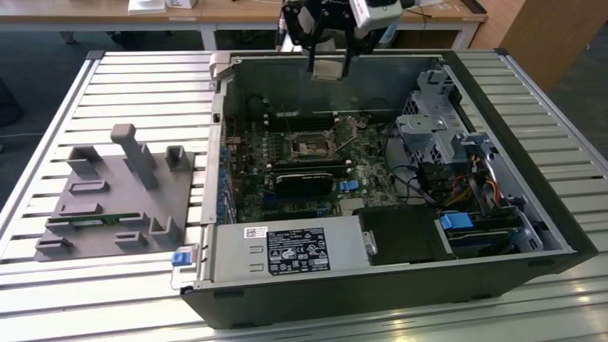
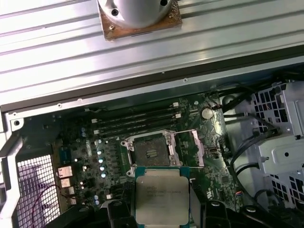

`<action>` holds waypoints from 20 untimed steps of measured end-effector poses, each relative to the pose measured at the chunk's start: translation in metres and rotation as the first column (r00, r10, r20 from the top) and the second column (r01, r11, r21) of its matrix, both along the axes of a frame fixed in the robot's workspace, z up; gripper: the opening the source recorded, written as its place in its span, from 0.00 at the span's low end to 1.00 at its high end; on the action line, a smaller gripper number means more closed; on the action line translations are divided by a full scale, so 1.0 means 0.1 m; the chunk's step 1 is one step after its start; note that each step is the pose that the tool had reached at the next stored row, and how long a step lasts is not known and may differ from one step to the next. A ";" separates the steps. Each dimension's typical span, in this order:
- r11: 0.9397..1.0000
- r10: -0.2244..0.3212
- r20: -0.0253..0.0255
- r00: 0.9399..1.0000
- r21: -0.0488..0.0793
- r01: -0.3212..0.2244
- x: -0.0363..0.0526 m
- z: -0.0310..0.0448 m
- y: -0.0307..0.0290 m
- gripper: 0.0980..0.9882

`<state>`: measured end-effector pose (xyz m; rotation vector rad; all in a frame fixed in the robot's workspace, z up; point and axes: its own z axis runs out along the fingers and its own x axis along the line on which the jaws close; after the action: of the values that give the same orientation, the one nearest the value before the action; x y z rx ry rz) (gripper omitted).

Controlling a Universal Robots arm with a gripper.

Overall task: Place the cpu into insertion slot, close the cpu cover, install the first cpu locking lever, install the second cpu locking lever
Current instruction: 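Place the cpu into insertion slot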

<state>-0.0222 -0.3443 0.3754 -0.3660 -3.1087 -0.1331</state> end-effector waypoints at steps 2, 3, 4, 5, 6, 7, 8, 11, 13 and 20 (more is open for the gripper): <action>1.000 -0.021 0.000 1.000 0.000 0.021 0.000 -0.002 0.000 0.50; 0.999 -0.032 0.000 0.999 0.000 0.032 0.000 -0.003 0.000 0.50; 0.999 -0.042 0.000 0.999 0.000 0.042 0.000 -0.004 0.000 0.50; 0.999 -0.053 0.000 0.999 0.000 0.053 0.000 -0.004 0.000 0.50; 0.998 -0.062 0.000 0.998 0.000 0.062 0.000 -0.004 0.000 0.50; 0.998 -0.069 0.000 0.998 0.000 0.069 -0.003 -0.005 0.000 0.50; 0.997 -0.073 0.000 0.997 0.000 0.073 -0.010 -0.005 0.000 0.50; 0.997 -0.080 0.000 0.997 0.000 0.080 -0.054 -0.005 0.000 0.50; 0.997 -0.083 0.000 0.997 0.000 0.083 -0.086 -0.005 0.000 0.50; 0.993 -0.117 0.000 0.993 0.000 0.117 -0.119 -0.006 0.000 0.50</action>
<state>-0.0340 -0.3443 0.3748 -0.5484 -3.0869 -0.1337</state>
